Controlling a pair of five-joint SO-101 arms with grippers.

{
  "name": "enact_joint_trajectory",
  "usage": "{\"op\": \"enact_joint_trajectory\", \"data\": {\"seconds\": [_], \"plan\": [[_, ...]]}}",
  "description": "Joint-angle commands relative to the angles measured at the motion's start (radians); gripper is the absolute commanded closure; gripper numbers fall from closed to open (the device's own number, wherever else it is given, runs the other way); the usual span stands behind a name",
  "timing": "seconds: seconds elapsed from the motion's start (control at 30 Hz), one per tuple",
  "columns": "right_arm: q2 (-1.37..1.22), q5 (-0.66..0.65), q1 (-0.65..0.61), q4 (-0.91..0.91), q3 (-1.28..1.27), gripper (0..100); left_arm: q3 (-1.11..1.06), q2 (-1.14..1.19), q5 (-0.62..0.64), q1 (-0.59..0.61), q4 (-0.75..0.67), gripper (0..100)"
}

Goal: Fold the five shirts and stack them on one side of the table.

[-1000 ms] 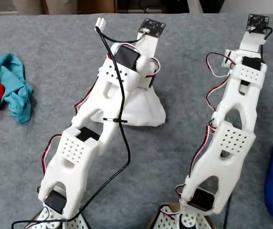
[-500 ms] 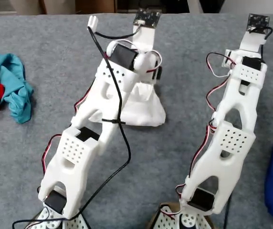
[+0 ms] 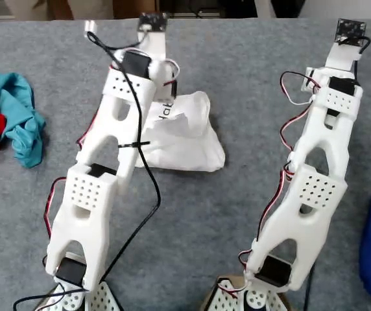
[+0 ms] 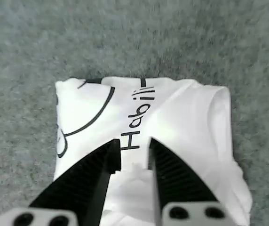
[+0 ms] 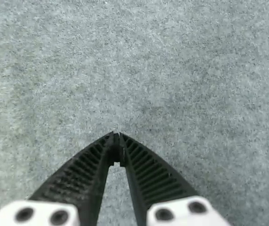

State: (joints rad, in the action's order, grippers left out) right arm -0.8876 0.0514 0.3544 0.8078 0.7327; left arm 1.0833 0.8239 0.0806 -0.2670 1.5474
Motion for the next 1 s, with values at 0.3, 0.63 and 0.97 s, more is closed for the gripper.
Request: {"op": "enact_joint_trajectory", "data": {"seconds": [0.3,0.63,0.97], "plan": [[0.007,0.000,0.002,0.000,0.064,99.2,0.009,0.008,0.005,-0.153,0.170,98],[0.007,0.000,0.002,0.000,0.064,99.2,-0.054,0.005,0.006,-0.204,0.212,98],[0.007,0.000,0.002,-0.002,0.064,99.2,-0.101,0.005,0.011,-0.310,0.212,98]]}}
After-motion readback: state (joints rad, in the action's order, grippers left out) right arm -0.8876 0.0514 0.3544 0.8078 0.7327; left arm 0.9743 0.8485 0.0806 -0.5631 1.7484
